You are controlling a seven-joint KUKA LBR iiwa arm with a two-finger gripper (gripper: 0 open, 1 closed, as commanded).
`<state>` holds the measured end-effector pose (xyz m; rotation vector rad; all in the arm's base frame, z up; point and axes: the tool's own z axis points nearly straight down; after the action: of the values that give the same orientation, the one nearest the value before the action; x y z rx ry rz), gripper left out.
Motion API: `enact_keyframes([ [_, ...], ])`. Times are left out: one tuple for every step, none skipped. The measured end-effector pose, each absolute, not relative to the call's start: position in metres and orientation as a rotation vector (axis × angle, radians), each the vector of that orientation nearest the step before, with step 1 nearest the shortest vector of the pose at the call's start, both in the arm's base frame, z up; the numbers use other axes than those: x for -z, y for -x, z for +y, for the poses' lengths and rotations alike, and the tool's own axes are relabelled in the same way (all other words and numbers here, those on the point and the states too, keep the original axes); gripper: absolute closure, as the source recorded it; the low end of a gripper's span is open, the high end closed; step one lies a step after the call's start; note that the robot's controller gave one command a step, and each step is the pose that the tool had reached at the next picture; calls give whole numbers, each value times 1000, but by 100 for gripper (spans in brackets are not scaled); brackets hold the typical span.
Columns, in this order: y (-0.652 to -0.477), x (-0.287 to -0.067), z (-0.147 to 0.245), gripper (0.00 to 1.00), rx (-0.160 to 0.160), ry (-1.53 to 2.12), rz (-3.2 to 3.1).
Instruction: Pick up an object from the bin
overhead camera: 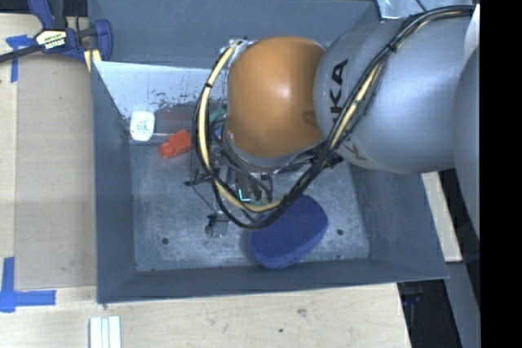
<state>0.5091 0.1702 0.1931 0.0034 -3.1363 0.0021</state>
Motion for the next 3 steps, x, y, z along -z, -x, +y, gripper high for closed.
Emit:
enact_keyframes([
  [-577, -66, 142, 0, -1, -52, -3142],
  [-618, -77, 110, 0, 0, -76, -3148],
  [-617, -77, 112, 100, 1, -78, -3145],
])
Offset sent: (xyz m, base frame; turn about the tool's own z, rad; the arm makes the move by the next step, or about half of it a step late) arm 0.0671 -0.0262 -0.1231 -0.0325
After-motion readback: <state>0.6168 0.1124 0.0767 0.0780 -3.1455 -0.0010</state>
